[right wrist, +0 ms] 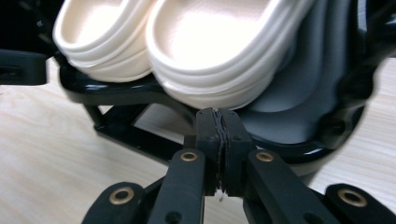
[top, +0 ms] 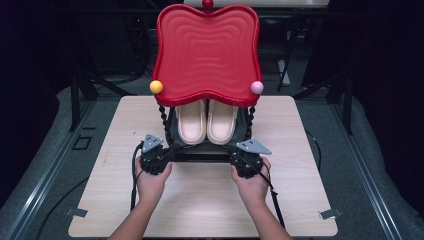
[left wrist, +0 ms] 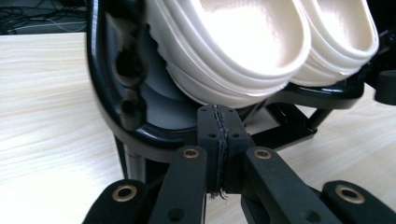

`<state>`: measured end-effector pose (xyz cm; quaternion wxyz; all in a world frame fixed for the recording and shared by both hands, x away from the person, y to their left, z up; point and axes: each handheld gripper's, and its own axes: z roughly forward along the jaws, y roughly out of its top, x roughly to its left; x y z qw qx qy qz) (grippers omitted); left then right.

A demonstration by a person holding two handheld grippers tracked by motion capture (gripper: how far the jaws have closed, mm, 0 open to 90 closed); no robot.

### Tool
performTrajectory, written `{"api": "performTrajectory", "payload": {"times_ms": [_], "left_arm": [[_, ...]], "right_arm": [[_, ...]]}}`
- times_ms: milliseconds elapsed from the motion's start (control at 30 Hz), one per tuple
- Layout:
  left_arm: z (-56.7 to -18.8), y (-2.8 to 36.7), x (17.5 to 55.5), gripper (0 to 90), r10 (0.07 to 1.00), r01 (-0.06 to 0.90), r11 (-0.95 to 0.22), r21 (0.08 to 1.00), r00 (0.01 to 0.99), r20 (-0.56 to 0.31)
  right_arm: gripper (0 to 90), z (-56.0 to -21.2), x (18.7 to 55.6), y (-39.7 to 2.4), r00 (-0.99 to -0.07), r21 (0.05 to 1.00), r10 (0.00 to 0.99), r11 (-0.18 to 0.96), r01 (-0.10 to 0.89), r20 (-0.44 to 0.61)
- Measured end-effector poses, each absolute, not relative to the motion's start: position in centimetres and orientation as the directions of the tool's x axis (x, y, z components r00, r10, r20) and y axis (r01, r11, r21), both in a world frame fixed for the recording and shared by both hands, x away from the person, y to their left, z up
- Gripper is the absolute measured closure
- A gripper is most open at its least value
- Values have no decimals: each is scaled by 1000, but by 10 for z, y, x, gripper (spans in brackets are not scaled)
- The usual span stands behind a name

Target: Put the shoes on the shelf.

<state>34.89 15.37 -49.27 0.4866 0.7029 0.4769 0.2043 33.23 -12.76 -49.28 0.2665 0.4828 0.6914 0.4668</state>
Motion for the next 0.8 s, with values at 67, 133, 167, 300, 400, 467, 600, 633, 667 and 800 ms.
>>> {"api": "performTrajectory", "payload": {"times_ms": [67, 133, 167, 300, 400, 467, 600, 633, 667, 800], "left_arm": [[-492, 154, 351, 894, 872, 475, -66, 877, 455, -181], [-492, 154, 352, 894, 869, 481, -66, 874, 459, -186], [-492, 152, 353, 894, 869, 482, -64, 874, 458, -189], [-492, 148, 356, 895, 867, 478, -68, 876, 463, -186], [-490, 145, 358, 895, 869, 475, -61, 878, 458, -187], [-490, 144, 360, 895, 869, 473, -61, 879, 459, -186], [-489, 141, 362, 897, 870, 480, -62, 875, 455, -189], [-489, 141, 362, 898, 870, 480, -62, 875, 455, -189], [-489, 141, 363, 897, 871, 480, -59, 875, 454, -190], [-490, 142, 363, 897, 869, 478, -59, 876, 457, -190]], "right_arm": [[885, -492, 335, -132, -377, 899, 922, 92, 427, 85], [885, -493, 337, -133, -374, 896, 923, 88, 436, 92], [884, -493, 338, -135, -371, 890, 924, 88, 447, 94], [884, -496, 345, -132, -366, 894, 925, 73, 443, 106], [882, -495, 348, -128, -370, 896, 923, 71, 439, 108], [885, -493, 349, -125, -367, 896, 924, 73, 439, 104], [885, -494, 351, -124, -362, 894, 926, 70, 443, 107], [885, -494, 351, -124, -362, 894, 926, 70, 443, 107], [886, -493, 351, -125, -362, 887, 926, 74, 456, 109], [889, -494, 352, -123, -355, 893, 928, 63, 446, 112]]}}
